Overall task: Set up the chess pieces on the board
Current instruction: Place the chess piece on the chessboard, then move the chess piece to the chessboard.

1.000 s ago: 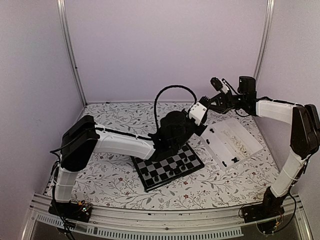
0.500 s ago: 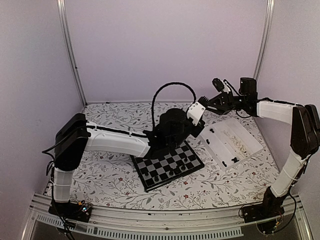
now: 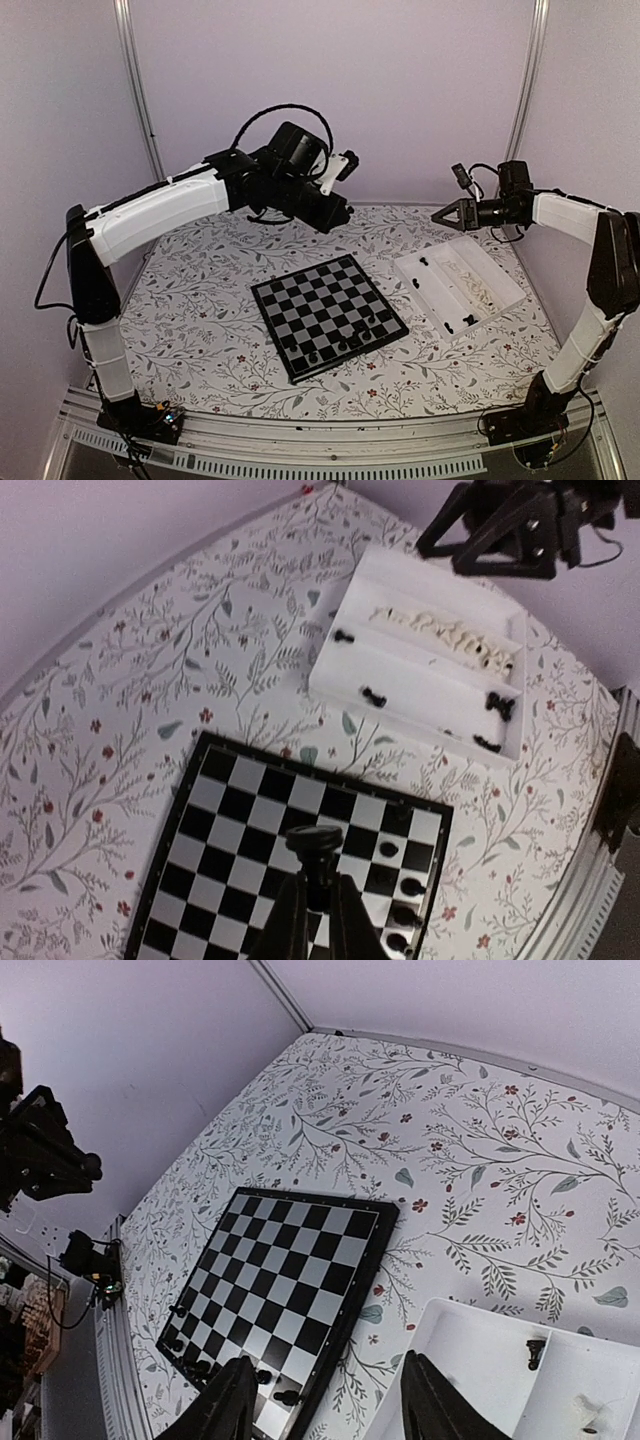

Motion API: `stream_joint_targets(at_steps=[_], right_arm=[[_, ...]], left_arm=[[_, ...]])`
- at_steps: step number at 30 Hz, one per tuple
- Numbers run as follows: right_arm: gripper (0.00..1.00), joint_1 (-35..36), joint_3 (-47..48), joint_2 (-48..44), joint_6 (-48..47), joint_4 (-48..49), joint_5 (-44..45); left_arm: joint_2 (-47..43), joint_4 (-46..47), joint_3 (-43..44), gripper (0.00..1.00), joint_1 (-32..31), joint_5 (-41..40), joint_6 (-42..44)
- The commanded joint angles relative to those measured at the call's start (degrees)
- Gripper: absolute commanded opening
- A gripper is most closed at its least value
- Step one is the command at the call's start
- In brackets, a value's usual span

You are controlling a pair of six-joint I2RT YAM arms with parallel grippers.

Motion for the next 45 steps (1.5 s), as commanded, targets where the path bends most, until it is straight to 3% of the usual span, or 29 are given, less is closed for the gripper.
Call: stream_joint_targets(at_steps=[1, 6, 12, 28, 33, 40, 45], right_arm=[[0.53, 0.2, 0.2, -2.8, -9.4, -4.7, 6.4], [0.53, 0.2, 0.3, -2.8, -10.4, -6.0, 5.6], [0.53, 0.2, -0.3, -3.2, -11.0, -6.5, 4.6], [0.53, 0.2, -0.1, -2.7, -12.1, -7.7, 4.1], [0.53, 0.2, -0.1, -2.2, -12.2, -7.9, 3.6], [0.53, 0.2, 0.2, -1.6, -12.2, -8.3, 3.3], [0.53, 0.2, 0.1, -1.4, -12.3, -8.4, 3.0]], left_arm=[[0.4, -25.6, -3.7, 0.00, 4.5, 13.2, -5.9], [-0.8, -29.0, -12.4, 0.00, 8.9, 18.9, -6.6], [2.4, -31.8, -17.3, 0.00, 9.2, 16.7, -6.3], [11.3, -32.2, -13.3, 0.00, 9.2, 15.0, -4.8], [12.0, -31.8, -12.6, 0.17, 9.1, 14.5, -4.8], [12.2, -31.4, -12.0, 0.26, 8.8, 13.2, -4.7], [12.1, -31.4, -12.0, 0.27, 8.3, 11.8, -4.8]])
